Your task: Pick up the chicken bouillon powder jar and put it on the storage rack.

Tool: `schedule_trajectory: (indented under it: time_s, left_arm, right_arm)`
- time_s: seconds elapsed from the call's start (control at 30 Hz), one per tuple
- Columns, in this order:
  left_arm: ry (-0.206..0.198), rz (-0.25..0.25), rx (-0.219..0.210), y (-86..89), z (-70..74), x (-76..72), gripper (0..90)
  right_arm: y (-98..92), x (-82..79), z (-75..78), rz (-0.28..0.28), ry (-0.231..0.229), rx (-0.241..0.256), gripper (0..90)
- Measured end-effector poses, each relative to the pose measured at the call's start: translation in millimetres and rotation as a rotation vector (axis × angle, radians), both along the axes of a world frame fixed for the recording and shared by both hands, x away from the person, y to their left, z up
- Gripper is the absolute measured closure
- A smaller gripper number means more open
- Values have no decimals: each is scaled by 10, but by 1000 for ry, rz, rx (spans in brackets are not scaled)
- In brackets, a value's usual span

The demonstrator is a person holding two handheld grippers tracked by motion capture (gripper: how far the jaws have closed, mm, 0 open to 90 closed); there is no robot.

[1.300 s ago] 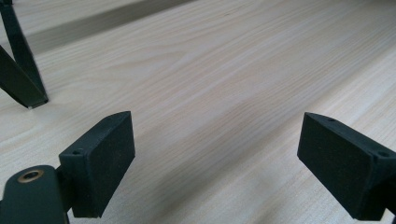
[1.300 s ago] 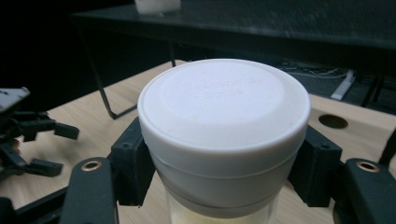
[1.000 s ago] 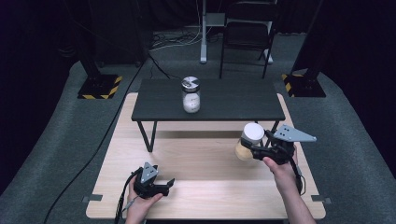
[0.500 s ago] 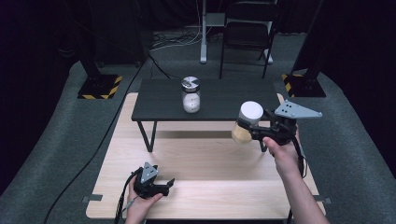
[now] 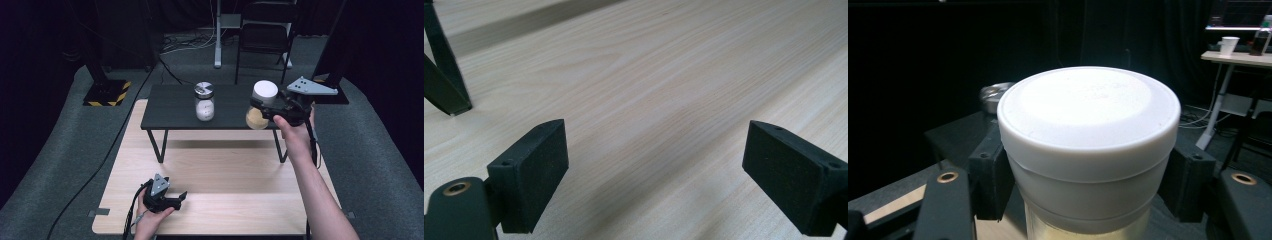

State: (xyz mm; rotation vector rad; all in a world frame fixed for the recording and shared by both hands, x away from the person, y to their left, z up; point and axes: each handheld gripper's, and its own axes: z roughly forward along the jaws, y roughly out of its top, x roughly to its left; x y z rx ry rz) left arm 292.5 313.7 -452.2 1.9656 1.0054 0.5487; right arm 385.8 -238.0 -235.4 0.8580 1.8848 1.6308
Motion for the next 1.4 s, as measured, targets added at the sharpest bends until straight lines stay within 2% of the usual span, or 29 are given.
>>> schedule_trajectory:
  time_s: [0.17, 0.37, 0.43, 0.5, 0.63, 0.8, 1.03, 1.23, 1.4]
  left_arm:
    - [1, -2, 0, 2, 1, 3, 108]
    - [1, -4, 0, 3, 1, 5, 109]
    - [2, -4, -1, 4, 1, 4, 109]
    - [1, -5, -2, 5, 0, 6, 108]
    - [2, -4, -2, 0, 0, 6, 108]
    - [2, -4, -1, 0, 0, 6, 108]
    - [2, -3, -1, -1, 1, 6, 108]
    - [3, -1, 0, -5, 1, 3, 108]
    - [3, 0, 0, -7, 1, 3, 107]
  right_arm:
    - [122, 153, 31, -48, 19, -23, 328]
    - [262, 326, 13, -117, 64, -52, 326]
    - [272, 345, 7, -122, 73, -59, 327]
    - [254, 357, -33, -124, 76, -38, 326]
    - [227, 362, -20, -117, 83, -37, 320]
    - [176, 381, 9, -99, 108, -47, 217]
    - [32, 271, -8, -47, 106, -75, 124]
    - [-138, 69, -187, -5, 66, -88, 93]
    - [-299, -116, -403, 26, 54, -76, 93]
